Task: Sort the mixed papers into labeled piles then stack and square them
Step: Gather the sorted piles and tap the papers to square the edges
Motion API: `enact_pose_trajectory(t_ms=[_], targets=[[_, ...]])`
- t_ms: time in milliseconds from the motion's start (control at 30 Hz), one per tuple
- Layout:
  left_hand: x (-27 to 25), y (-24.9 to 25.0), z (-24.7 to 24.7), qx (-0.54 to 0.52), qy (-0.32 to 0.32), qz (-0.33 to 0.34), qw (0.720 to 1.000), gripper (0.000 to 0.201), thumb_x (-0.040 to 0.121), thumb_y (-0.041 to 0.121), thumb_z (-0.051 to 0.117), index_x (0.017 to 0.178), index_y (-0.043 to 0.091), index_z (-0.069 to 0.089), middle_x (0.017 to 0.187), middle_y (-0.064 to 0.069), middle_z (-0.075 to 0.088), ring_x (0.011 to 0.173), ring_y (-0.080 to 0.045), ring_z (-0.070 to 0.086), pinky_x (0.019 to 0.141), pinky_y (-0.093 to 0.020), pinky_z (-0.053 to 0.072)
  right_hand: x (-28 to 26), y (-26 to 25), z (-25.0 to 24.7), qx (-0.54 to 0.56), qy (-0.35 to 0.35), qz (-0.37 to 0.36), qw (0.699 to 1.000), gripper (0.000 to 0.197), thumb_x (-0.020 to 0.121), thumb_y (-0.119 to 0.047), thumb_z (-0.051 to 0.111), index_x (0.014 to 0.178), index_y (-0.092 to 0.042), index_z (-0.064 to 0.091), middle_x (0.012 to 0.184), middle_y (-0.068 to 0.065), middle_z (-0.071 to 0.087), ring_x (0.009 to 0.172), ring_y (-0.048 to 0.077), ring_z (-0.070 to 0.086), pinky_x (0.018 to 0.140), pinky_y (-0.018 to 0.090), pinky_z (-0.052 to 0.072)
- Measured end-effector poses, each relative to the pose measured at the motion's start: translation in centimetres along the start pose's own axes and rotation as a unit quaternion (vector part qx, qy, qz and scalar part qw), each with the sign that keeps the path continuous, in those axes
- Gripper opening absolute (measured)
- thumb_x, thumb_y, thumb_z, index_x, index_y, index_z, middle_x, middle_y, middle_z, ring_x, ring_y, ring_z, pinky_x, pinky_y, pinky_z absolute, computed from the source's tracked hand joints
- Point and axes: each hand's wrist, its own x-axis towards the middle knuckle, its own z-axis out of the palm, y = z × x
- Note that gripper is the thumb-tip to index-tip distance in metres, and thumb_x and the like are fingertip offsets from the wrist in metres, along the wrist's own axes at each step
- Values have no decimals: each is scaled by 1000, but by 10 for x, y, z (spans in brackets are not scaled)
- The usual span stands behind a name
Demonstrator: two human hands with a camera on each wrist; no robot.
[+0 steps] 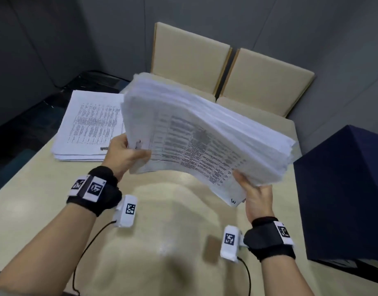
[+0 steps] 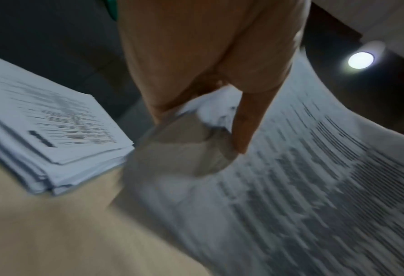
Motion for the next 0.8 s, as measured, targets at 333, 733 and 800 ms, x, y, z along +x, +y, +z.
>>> enact_pose_trajectory(t_ms=[333, 733, 800], targets=[[17, -37, 28, -20, 17, -18, 999, 69, 50, 20, 94, 111, 14, 64, 105, -3, 73, 100, -18, 70, 84, -31, 56, 17, 48, -16, -73, 36, 54, 995, 48, 70, 0, 86, 113, -10, 68, 105, 6, 76, 98, 21, 72, 82, 31, 57], [46, -37, 71, -39, 51, 25, 998, 48, 63, 21, 90, 103, 7, 67, 100, -8, 72, 87, -18, 67, 72, -27, 55, 47, 44, -4, -29, 96, 17, 995, 42, 79, -1, 79, 118, -9, 65, 109, 2, 74, 98, 14, 70, 81, 23, 53], [48, -32, 66, -37, 62, 38, 997, 60, 64, 39, 84, 112, 7, 64, 104, -4, 72, 91, -11, 67, 77, -22, 54, 51, 41, -12, -62, 96, -16, 993, 47, 77, -5, 83, 118, -10, 61, 112, 3, 69, 98, 12, 66, 82, 22, 51]])
